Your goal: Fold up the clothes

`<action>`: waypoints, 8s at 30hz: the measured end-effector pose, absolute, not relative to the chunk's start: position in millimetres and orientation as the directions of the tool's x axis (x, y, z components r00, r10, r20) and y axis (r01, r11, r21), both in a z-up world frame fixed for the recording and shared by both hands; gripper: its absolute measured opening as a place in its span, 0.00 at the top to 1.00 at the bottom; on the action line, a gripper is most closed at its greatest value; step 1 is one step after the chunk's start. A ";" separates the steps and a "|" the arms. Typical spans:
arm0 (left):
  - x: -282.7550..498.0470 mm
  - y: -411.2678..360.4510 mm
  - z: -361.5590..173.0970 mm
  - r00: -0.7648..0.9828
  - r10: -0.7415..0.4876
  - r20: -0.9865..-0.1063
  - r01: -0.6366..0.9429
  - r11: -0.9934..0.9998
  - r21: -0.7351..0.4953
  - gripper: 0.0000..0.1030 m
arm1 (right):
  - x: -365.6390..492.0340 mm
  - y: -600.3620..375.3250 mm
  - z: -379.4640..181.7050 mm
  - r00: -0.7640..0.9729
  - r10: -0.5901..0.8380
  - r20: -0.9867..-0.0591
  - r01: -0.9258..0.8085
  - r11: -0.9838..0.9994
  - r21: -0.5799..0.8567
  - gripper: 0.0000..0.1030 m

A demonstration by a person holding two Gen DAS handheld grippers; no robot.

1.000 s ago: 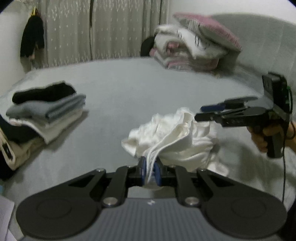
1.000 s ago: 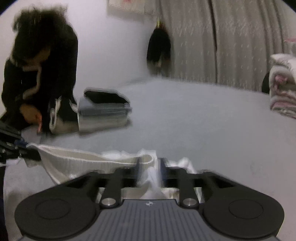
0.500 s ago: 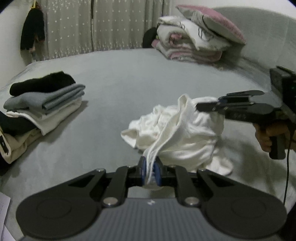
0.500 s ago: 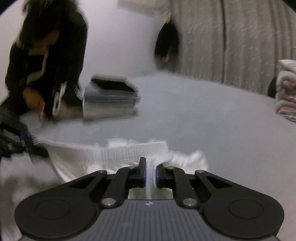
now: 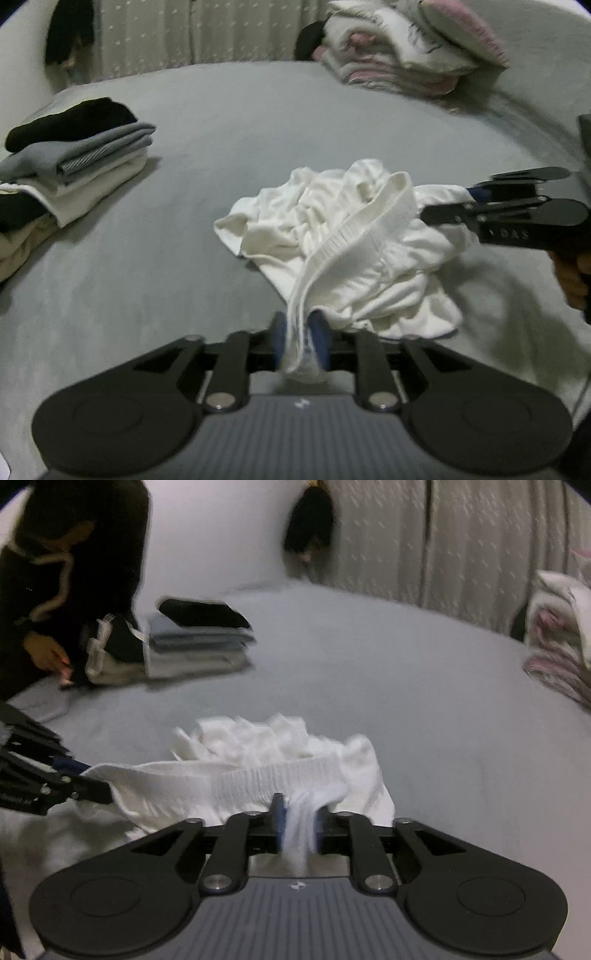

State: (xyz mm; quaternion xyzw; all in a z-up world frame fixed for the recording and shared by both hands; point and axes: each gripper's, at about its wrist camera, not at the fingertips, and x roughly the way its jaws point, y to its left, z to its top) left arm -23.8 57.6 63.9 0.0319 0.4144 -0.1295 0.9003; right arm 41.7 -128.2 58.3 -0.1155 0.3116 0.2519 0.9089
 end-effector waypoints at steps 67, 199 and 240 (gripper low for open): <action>-18.3 -2.4 54.0 0.553 -0.284 -0.783 0.443 0.896 -0.013 0.54 | 56.0 -198.5 37.1 0.634 0.329 -0.700 -0.576 0.805 -0.143 0.47; 110.7 61.2 82.5 0.742 0.006 -0.671 -0.133 0.981 -0.138 0.96 | 77.8 -244.2 47.1 0.690 0.198 -0.696 -0.255 0.967 0.022 0.96; 25.3 133.2 69.9 0.640 -0.246 -0.727 -0.159 0.884 -0.440 0.72 | 35.3 -88.6 32.0 0.585 0.516 -0.625 -0.498 0.837 0.225 0.93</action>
